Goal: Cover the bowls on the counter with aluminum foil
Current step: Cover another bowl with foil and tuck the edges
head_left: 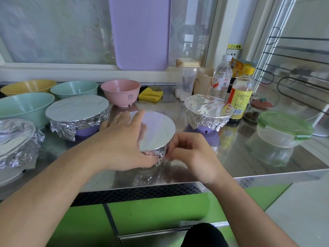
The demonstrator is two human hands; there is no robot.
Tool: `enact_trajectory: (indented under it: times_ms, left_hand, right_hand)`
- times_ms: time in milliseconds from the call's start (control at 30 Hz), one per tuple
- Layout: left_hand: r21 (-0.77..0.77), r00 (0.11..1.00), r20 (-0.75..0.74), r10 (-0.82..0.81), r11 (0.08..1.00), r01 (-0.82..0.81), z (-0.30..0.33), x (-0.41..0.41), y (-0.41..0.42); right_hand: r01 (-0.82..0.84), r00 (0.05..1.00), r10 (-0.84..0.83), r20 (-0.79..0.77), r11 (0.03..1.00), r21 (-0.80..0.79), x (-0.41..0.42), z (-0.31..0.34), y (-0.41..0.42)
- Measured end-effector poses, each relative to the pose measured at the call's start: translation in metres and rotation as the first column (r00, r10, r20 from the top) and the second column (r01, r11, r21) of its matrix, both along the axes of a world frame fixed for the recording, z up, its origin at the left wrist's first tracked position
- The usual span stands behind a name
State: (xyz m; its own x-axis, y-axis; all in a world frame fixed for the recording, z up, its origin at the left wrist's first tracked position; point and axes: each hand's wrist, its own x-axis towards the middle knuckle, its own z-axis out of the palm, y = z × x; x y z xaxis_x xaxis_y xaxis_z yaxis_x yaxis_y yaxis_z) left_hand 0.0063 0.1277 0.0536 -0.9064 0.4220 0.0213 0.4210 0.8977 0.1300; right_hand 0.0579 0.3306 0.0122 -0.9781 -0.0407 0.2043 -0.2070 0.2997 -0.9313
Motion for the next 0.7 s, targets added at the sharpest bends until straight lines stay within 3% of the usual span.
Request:
enact_trajectory:
  times_ms: [133, 233, 333, 467, 700]
  left_hand:
    - [-0.002, 1.000, 0.017, 0.002, 1.000, -0.002, 0.002, 0.000, 0.001]
    - [0.000, 1.000, 0.019, -0.004, 1.000, 0.004, 0.002, 0.000, 0.001]
    - [-0.001, 1.000, 0.016, -0.004, 1.000, 0.004, 0.003, 0.001, 0.001]
    - [0.007, 1.000, 0.009, -0.001, 1.000, 0.001, 0.001, 0.000, 0.001]
    - [0.004, 1.000, -0.012, -0.009, 1.000, 0.009, -0.002, -0.001, 0.001]
  right_hand:
    - [0.022, 0.996, -0.022, 0.090, 1.000, -0.005, -0.010, -0.007, -0.001]
    - [0.073, 0.981, -0.101, 0.164, 0.982, 0.172, -0.015, -0.010, -0.004]
    - [0.152, 0.978, -0.196, 0.069, 0.899, 0.411, -0.020, -0.008, -0.005]
    - [0.112, 0.989, -0.148, 0.020, 0.825, 0.553, -0.025, -0.012, -0.004]
    - [0.057, 0.997, -0.070, 0.023, 0.934, 0.353, -0.002, 0.000, 0.016]
